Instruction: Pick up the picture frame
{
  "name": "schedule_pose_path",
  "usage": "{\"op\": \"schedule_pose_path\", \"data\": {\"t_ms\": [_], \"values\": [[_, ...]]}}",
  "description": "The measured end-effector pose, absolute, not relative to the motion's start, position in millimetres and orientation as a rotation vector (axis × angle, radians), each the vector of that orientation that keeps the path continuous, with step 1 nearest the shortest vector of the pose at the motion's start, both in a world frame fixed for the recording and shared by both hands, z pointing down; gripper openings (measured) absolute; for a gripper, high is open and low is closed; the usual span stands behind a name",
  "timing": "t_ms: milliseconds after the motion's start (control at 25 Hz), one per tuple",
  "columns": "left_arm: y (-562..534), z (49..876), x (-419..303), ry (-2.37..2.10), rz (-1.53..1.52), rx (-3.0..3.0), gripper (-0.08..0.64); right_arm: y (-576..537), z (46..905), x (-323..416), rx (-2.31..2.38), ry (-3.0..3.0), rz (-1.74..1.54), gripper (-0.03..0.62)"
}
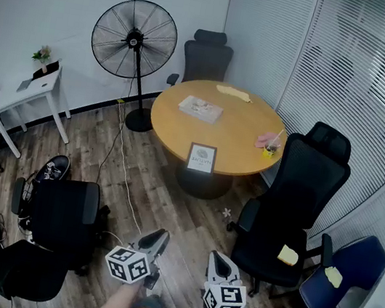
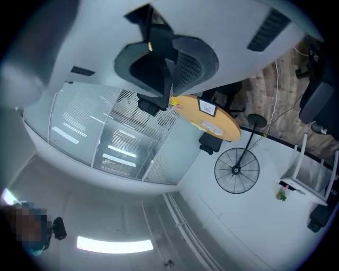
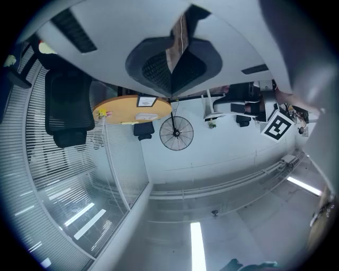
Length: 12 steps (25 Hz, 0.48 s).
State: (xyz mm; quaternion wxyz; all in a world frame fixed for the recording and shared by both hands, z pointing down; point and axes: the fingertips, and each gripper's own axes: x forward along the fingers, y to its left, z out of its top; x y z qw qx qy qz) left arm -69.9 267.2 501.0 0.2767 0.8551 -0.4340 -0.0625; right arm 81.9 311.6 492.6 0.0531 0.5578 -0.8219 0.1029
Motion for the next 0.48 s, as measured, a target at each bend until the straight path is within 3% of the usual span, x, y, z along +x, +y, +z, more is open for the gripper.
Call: {"op": "schedule_pose_path", "data": {"t_ms": [80, 480], "values": [[273.2, 503.2, -70.4, -1.151, -0.168, 2.285, 0.060, 318.5, 498.3, 80.3, 1.691, -2.492, 0.327, 0.012], [292.8, 504.5, -71.5, -1.160, -0.127, 2.297, 0.088, 337.0, 502.0, 76.9, 1.665, -2.491, 0.337, 0.012]]}}
